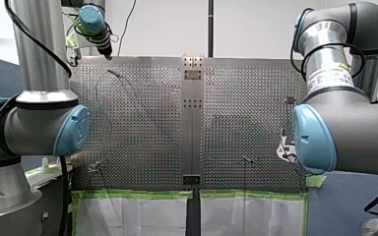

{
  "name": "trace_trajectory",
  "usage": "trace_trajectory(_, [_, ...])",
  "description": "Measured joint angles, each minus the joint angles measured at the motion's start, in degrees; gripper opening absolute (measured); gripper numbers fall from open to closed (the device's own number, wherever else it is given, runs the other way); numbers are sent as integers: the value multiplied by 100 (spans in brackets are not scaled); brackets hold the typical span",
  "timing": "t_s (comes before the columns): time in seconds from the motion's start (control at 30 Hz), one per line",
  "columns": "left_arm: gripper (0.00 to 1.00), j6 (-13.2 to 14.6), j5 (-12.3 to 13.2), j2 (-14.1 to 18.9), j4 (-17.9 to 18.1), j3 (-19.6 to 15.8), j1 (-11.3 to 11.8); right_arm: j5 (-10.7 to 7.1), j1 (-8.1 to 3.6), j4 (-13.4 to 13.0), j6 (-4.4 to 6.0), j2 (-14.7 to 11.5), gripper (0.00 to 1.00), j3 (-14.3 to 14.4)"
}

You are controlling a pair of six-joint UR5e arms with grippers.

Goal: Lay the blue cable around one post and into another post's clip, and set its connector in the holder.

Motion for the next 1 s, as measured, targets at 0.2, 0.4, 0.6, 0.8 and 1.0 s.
trace_trajectory(0.2, [100, 314, -17, 0, -4, 0, -3, 0, 2, 8, -12, 0, 0, 0])
trace_trajectory(0.4, [100, 671, -20, 19, -49, -36, -21, 0, 2, 7, -19, -1, 0, 0])
trace_trajectory(0.6, [100, 1010, -25, 57, -47, -113, -31, 0, 3, 3, -19, -1, 0, 0])
trace_trajectory(0.8, [100, 1295, -31, 60, -46, -122, -34, 0, 3, 4, -19, 1, 0, -1])
trace_trajectory(1.0, [100, 1605, -38, 62, -48, -123, -37, 0, 3, 9, -19, 0, 0, -2])
